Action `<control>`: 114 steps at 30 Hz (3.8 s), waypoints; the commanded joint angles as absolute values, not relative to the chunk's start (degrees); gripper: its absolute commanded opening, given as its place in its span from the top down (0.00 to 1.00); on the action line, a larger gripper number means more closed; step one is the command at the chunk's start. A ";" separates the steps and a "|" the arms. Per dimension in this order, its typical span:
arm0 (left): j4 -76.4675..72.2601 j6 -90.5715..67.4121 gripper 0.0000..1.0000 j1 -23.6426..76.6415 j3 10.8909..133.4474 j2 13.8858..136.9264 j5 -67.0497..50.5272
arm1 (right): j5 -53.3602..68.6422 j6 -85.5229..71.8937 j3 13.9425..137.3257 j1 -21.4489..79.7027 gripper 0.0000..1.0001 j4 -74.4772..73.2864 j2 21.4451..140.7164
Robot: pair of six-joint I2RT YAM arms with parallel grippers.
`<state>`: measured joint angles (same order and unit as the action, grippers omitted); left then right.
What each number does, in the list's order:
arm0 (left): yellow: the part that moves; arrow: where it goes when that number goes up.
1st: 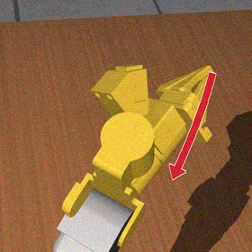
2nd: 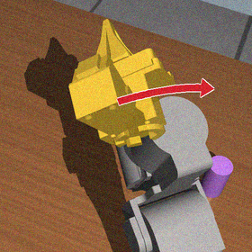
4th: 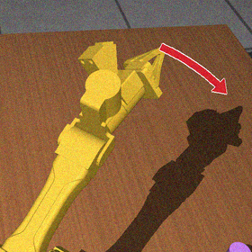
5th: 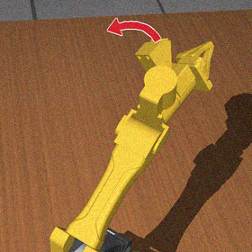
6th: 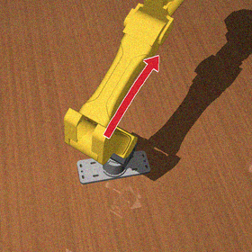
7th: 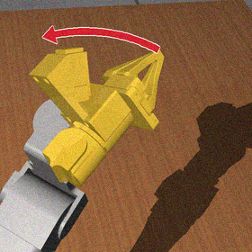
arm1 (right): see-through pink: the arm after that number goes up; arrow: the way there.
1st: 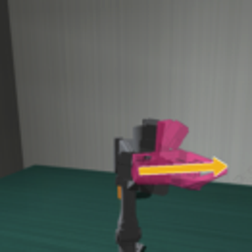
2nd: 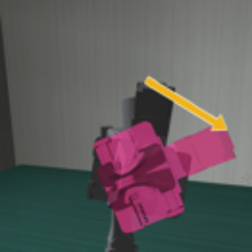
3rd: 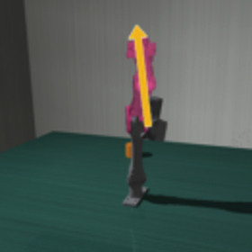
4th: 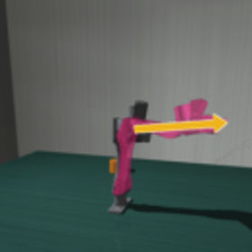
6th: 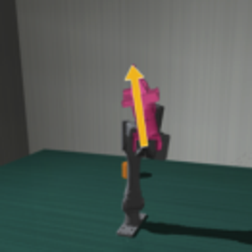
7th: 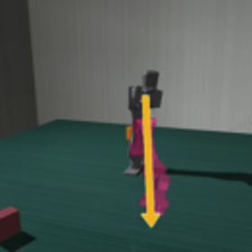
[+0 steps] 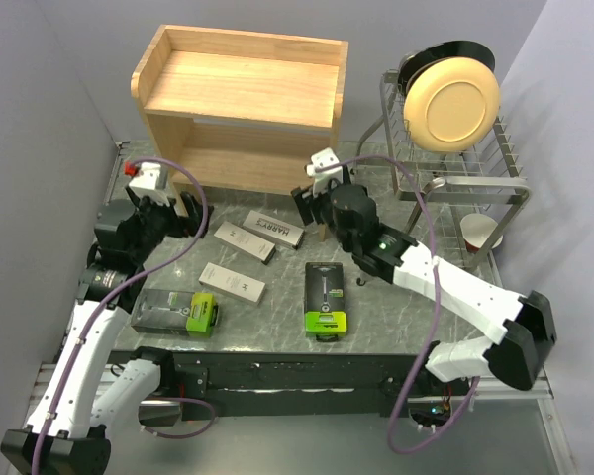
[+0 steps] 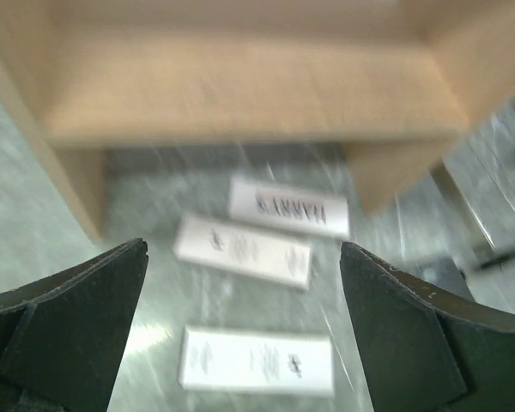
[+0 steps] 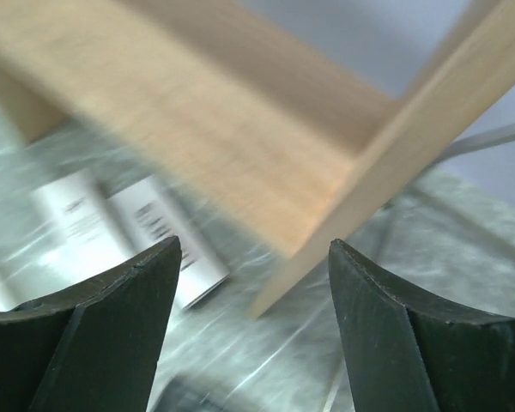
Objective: Place and organize the shaving razors onto the shelf
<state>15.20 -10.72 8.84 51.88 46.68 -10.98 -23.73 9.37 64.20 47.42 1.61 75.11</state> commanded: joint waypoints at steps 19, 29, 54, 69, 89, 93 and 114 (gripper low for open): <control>23.64 -9.23 0.80 5.63 49.40 44.47 -13.27 | -21.87 -4.49 70.58 49.31 1.00 4.73 85.95; 20.31 -10.10 0.85 3.78 48.43 45.26 -14.59 | -36.82 -0.35 76.28 42.81 1.00 12.92 93.42; 18.81 -11.07 0.82 3.08 45.62 44.91 -15.82 | -40.95 10.98 80.16 33.93 1.00 21.62 102.30; 20.04 -10.99 0.20 3.95 44.56 44.21 -24.87 | -28.48 20.66 63.29 47.98 0.50 24.64 82.10; 0.54 -36.38 0.20 36.72 38.92 65.55 -25.75 | -1.93 -12.74 53.27 50.71 0.31 -31.82 57.84; 0.44 -40.51 0.23 39.81 42.97 76.08 -24.09 | -5.09 -22.11 49.66 50.71 0.33 -32.78 56.78; 5.45 -54.93 0.52 39.91 41.76 90.63 -16.97 | 1.40 -42.80 34.19 45.44 0.28 -28.05 53.25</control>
